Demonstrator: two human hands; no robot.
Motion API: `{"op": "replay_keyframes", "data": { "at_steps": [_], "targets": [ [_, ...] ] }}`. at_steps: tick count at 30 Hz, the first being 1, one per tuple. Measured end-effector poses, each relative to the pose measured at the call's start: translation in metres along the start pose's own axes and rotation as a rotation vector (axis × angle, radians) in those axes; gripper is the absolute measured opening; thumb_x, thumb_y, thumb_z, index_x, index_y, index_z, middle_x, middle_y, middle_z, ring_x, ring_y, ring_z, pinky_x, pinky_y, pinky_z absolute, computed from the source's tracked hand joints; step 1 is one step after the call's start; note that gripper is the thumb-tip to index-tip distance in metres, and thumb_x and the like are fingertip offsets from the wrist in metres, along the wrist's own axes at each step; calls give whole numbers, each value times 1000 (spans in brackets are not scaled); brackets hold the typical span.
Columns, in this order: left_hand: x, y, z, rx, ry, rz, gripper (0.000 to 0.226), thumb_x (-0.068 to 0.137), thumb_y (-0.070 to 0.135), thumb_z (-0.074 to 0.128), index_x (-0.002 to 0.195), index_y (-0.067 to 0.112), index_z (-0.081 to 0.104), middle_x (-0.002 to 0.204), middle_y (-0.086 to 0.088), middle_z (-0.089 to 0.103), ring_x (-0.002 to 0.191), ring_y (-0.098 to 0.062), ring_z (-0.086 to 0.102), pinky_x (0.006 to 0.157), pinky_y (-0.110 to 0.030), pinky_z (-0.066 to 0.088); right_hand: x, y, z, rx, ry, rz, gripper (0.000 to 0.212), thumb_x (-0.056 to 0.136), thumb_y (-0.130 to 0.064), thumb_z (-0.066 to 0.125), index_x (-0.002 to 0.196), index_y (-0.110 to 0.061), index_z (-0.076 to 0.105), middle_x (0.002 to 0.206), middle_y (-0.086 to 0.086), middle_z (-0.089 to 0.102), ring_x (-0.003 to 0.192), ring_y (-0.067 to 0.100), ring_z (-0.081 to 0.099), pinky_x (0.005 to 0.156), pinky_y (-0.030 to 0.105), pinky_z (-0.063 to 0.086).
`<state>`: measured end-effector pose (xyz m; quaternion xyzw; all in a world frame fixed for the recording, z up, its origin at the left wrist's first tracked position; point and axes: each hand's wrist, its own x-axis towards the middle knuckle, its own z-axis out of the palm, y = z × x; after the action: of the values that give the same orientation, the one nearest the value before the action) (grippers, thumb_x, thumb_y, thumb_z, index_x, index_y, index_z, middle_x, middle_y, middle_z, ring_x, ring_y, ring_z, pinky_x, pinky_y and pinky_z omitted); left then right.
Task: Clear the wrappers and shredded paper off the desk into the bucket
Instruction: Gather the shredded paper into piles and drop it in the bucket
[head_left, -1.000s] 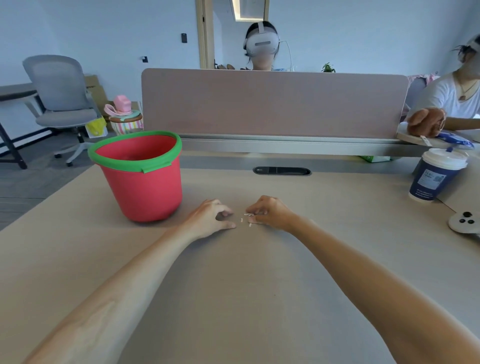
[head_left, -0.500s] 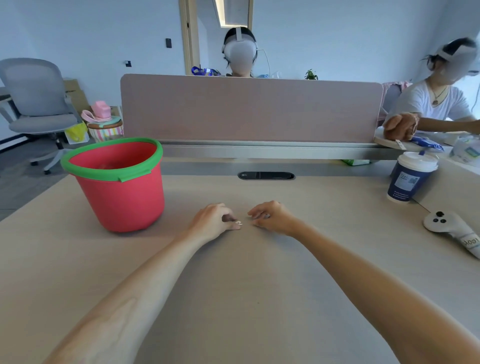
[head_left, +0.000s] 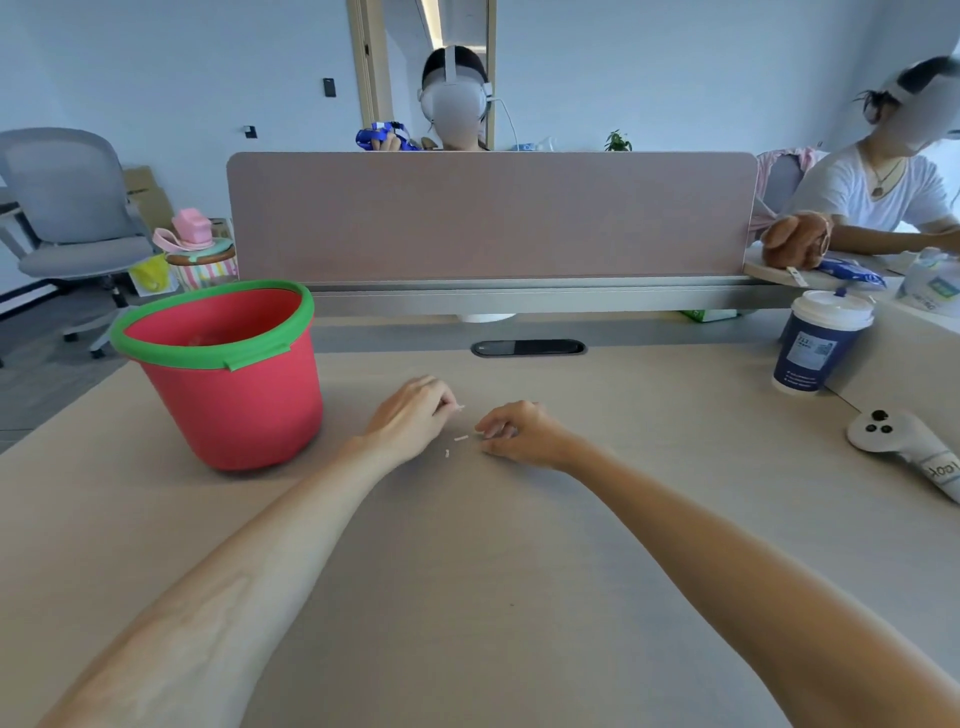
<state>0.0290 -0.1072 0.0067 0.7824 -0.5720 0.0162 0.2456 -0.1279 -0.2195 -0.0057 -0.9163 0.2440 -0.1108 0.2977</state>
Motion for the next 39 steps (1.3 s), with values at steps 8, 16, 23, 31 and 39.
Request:
{"op": "replay_keyframes", "data": {
  "at_steps": [8, 16, 23, 31, 39],
  "targets": [
    [-15, -10, -46, 125, 67, -49, 19, 93, 30, 53, 84, 14, 59, 103, -3, 60, 107, -24, 53, 81, -38, 46, 12, -31, 25, -150, 23, 23, 46, 70, -51, 74, 96, -13, 72, 97, 1, 68, 93, 17, 60, 83, 31, 50],
    [-36, -21, -37, 115, 35, -67, 20, 94, 27, 52, 87, 12, 62, 106, -8, 62, 108, -28, 54, 80, -38, 45, 11, -31, 30, -155, 95, 150, 13, 85, -22, 60, 89, -15, 70, 102, 9, 70, 97, 28, 64, 81, 33, 52],
    [-39, -22, -18, 93, 10, -63, 17, 95, 27, 49, 91, 15, 60, 112, -4, 61, 112, -24, 52, 77, -34, 40, 9, -26, 10, -126, 55, 97, 25, 92, -13, 47, 97, 4, 64, 109, 17, 65, 89, 27, 56, 70, 30, 41],
    [-34, -26, -31, 80, 30, -58, 18, 94, 28, 50, 90, 14, 60, 108, -6, 60, 111, -25, 52, 81, -37, 45, 15, -20, 8, -276, -29, -29, 17, 91, -17, 57, 97, -5, 68, 104, 13, 66, 93, 24, 59, 80, 28, 45],
    [-38, -33, -27, 105, -3, -63, 17, 95, 28, 50, 92, 14, 60, 111, -4, 61, 112, -24, 52, 82, -36, 44, 15, -18, -5, -299, -123, -85, 14, 85, -26, 66, 94, -18, 73, 87, -8, 62, 81, 9, 57, 79, 25, 46]
  ]
}}
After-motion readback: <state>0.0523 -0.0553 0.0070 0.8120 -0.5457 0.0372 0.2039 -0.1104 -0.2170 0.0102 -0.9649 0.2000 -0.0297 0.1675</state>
